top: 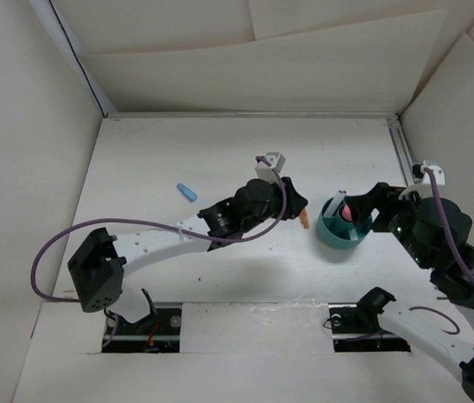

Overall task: Sort the stationery into containers
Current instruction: Place the pen in the storage box.

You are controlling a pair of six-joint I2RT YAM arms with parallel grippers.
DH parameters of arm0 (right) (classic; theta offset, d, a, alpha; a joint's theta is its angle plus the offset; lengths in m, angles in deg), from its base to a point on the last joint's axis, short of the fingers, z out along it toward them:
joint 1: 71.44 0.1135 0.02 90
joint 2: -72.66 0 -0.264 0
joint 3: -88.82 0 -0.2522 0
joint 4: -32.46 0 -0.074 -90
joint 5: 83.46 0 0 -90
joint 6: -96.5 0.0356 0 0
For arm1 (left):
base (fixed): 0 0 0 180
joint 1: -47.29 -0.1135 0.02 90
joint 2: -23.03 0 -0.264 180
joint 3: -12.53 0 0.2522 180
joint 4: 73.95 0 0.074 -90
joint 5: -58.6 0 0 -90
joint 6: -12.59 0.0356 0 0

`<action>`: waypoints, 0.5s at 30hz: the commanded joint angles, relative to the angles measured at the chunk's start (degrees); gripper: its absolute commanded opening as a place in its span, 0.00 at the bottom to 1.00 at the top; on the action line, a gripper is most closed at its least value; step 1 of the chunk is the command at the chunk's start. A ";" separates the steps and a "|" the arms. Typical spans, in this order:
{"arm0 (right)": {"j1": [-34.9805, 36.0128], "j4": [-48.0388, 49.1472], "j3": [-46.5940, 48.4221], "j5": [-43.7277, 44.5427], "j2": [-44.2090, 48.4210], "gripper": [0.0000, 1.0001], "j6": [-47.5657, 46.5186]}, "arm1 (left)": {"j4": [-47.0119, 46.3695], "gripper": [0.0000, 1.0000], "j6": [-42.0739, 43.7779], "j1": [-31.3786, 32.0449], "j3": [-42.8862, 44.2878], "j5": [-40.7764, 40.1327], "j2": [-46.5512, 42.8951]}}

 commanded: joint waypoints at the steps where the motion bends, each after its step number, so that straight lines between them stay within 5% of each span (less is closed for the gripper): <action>1: 0.60 0.40 2.73 5.39 1.18 0.75 1.31 | -3.36 0.03 3.34 1.43 3.77 -4.16 3.19; 7: 0.60 0.40 3.26 7.24 2.33 0.75 1.31 | -8.63 0.03 4.13 2.57 3.68 -5.56 5.14; 15: 0.60 1.54 1.59 7.77 3.38 0.75 1.84 | -6.88 0.03 9.76 9.95 15.18 -19.27 15.67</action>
